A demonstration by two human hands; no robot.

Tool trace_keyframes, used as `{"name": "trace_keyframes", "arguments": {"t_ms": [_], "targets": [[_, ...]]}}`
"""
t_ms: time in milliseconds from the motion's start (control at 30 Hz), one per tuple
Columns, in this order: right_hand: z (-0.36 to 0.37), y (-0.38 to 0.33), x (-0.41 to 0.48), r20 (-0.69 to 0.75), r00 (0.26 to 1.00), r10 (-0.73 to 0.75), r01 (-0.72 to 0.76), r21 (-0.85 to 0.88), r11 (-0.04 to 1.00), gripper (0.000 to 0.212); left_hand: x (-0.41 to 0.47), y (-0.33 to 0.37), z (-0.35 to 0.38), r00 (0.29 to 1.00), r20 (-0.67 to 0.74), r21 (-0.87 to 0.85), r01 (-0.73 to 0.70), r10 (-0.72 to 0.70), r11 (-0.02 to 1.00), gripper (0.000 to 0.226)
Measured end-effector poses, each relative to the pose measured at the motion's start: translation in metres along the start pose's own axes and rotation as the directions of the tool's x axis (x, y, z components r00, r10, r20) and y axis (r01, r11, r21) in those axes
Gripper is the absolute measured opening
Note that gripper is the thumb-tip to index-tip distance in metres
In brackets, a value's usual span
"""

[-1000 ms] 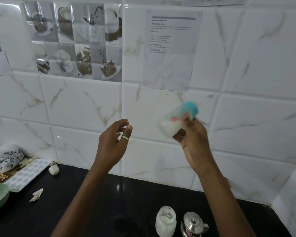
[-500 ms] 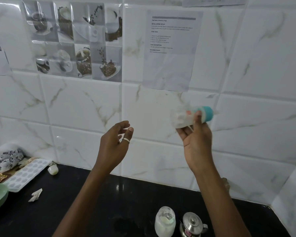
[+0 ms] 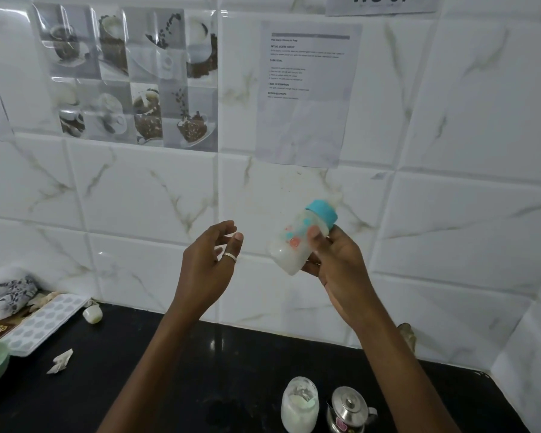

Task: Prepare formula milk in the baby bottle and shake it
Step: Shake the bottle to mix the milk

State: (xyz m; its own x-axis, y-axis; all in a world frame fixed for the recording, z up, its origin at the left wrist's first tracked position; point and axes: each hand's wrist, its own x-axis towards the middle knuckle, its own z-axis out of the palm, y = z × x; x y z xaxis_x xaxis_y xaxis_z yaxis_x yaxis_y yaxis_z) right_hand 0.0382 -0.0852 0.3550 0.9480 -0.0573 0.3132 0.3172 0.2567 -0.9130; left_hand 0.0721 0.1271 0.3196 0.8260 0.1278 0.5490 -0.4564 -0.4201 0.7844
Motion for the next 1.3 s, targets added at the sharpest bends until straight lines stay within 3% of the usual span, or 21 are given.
{"name": "trace_keyframes", "arguments": {"t_ms": [167,233,333,367,467,533,600,700,733,867,933,1000,1067,1200,1300], "targets": [[-0.009,-0.010,0.011,-0.216,0.971,-0.101,0.177,0.367,0.913,0.041,0.000,-0.001,-0.003,1.000,-0.010,-0.014,0.008,-0.008,1.000,0.039],[-0.003,-0.007,0.008,-0.163,0.982,-0.097,0.141,0.286,0.948,0.044,0.001,-0.001,-0.003,1.000,-0.015,-0.016,0.009,-0.009,1.000,0.038],[0.005,0.001,-0.001,0.021,1.000,-0.014,0.015,-0.022,1.000,0.065,0.001,-0.001,-0.002,1.000,-0.013,-0.011,-0.003,0.003,1.000,0.037],[0.003,0.000,0.000,0.033,0.999,-0.022,0.023,-0.034,0.999,0.068,0.001,-0.001,-0.003,1.000,-0.011,-0.010,-0.004,0.004,1.000,0.037],[-0.004,-0.010,0.008,-0.118,0.988,-0.098,0.128,0.283,0.950,0.049,0.001,-0.002,-0.004,1.000,-0.017,-0.020,0.002,-0.003,1.000,0.036],[-0.006,-0.017,0.014,-0.223,0.967,-0.119,0.202,0.398,0.895,0.045,0.001,-0.003,-0.006,1.000,-0.023,-0.017,0.005,-0.005,1.000,0.038],[0.000,-0.015,0.011,-0.182,0.976,-0.116,0.168,0.302,0.938,0.053,0.001,-0.004,-0.006,1.000,-0.025,-0.018,0.004,-0.005,1.000,0.038],[0.005,-0.007,0.002,0.021,0.999,-0.047,0.048,-0.035,0.998,0.073,0.003,-0.002,-0.003,1.000,-0.016,-0.007,-0.004,0.004,1.000,0.036],[0.003,-0.008,0.001,0.030,0.997,-0.069,0.070,-0.038,0.997,0.073,0.003,-0.001,-0.002,1.000,-0.012,-0.006,-0.004,0.004,1.000,0.036],[-0.005,-0.021,0.009,-0.173,0.974,-0.146,0.199,0.348,0.916,0.050,0.002,-0.002,-0.001,1.000,-0.010,-0.011,-0.007,0.007,1.000,0.036],[-0.002,-0.021,0.007,-0.152,0.978,-0.144,0.181,0.272,0.945,0.056,0.003,-0.002,-0.001,1.000,-0.008,-0.005,-0.008,0.008,1.000,0.037],[0.002,-0.014,0.001,-0.015,0.996,-0.083,0.083,0.023,0.996,0.068,0.003,-0.001,0.000,1.000,-0.007,-0.001,-0.014,0.014,1.000,0.037],[0.001,-0.011,-0.002,0.053,0.997,-0.061,0.064,-0.063,0.996,0.068,0.003,-0.001,0.001,1.000,-0.002,0.002,-0.021,0.021,1.000,0.037],[-0.009,-0.025,0.007,-0.197,0.972,-0.128,0.195,0.377,0.905,0.045,0.000,-0.002,-0.001,1.000,-0.008,-0.018,-0.008,0.008,1.000,0.037],[-0.008,-0.024,0.006,-0.201,0.970,-0.138,0.199,0.331,0.922,0.040,0.000,-0.002,-0.004,1.000,-0.014,-0.020,-0.005,0.005,1.000,0.036]]}}
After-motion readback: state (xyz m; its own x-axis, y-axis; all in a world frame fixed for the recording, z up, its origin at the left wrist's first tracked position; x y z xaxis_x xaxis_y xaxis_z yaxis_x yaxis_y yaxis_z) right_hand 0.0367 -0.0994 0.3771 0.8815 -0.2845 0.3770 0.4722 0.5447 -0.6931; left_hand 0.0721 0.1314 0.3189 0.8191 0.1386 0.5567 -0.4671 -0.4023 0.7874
